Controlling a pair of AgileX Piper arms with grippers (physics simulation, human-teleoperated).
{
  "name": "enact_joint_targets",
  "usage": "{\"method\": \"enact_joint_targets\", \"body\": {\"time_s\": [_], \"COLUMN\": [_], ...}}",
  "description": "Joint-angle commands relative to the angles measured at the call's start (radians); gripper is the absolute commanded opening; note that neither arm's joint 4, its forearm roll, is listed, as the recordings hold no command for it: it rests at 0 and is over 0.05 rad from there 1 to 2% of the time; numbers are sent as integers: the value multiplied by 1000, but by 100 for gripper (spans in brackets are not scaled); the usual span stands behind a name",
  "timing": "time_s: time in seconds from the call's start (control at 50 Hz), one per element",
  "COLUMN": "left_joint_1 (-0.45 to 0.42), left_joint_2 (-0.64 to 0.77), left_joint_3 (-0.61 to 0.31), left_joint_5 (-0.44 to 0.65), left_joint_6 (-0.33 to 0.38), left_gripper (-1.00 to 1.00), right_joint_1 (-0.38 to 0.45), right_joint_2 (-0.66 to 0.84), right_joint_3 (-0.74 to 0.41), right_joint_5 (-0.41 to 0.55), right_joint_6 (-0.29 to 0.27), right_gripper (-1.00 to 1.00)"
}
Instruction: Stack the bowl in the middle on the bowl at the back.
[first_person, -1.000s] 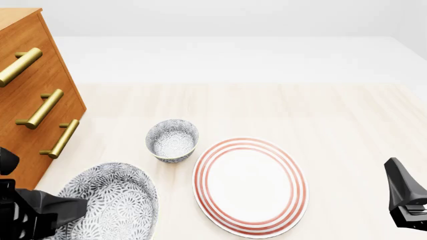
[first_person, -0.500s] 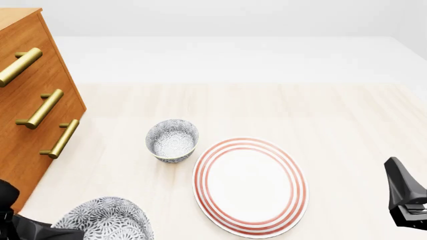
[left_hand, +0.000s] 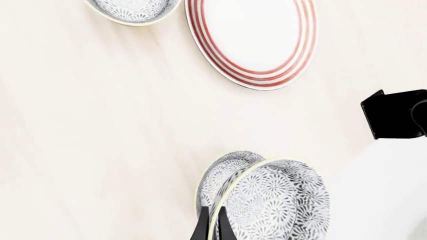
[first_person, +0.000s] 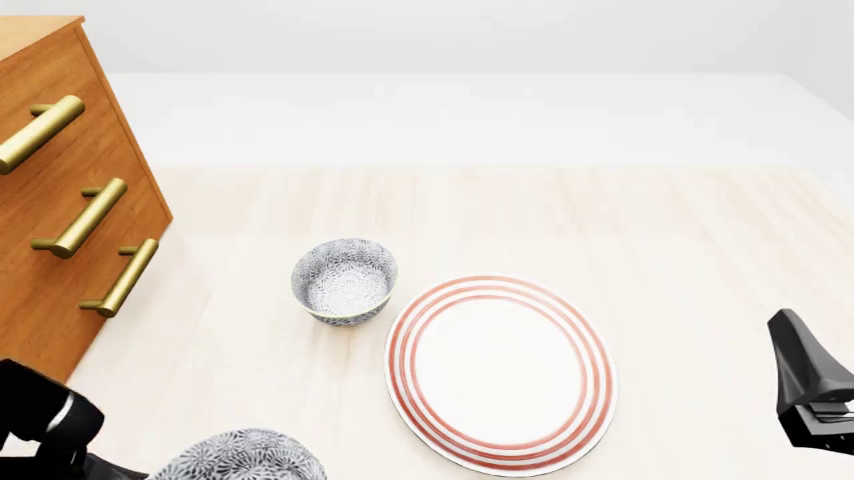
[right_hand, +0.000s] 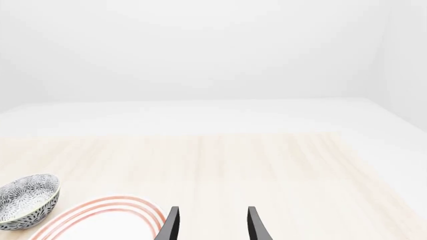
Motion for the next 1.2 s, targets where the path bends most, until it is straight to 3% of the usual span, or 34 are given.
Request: {"method": "enact_joint_targets", "body": {"time_s": [0.02, 0.24, 0.58, 0.6, 0.98, 1.12, 1.2], "left_joint_1": [-28, -58, -95, -100, -109, -81, -24], "left_joint_2": [54, 120, 182, 185, 198, 129, 37], "left_joint_3": [48, 142, 179, 179, 177, 134, 82], "left_joint_5": [-90, -209, -288, -291, -301, -210, -87], "left_joint_6": [-3, -3, -28, -33, -29, -8, 36], "left_gripper": [-100, -100, -100, 100, 100, 100, 100], "right_joint_1": [0, 3, 5, 5, 7, 7, 8], "right_joint_2": [-4, -39, -49, -49, -41, -35, -27], "right_joint_3": [-1, 0, 1, 1, 2, 1, 1], "right_joint_5": [4, 38, 48, 48, 39, 33, 25], "right_joint_6": [2, 0, 1, 1, -1, -2, -1], "right_gripper": [100, 100, 100, 100, 100, 100, 100]}}
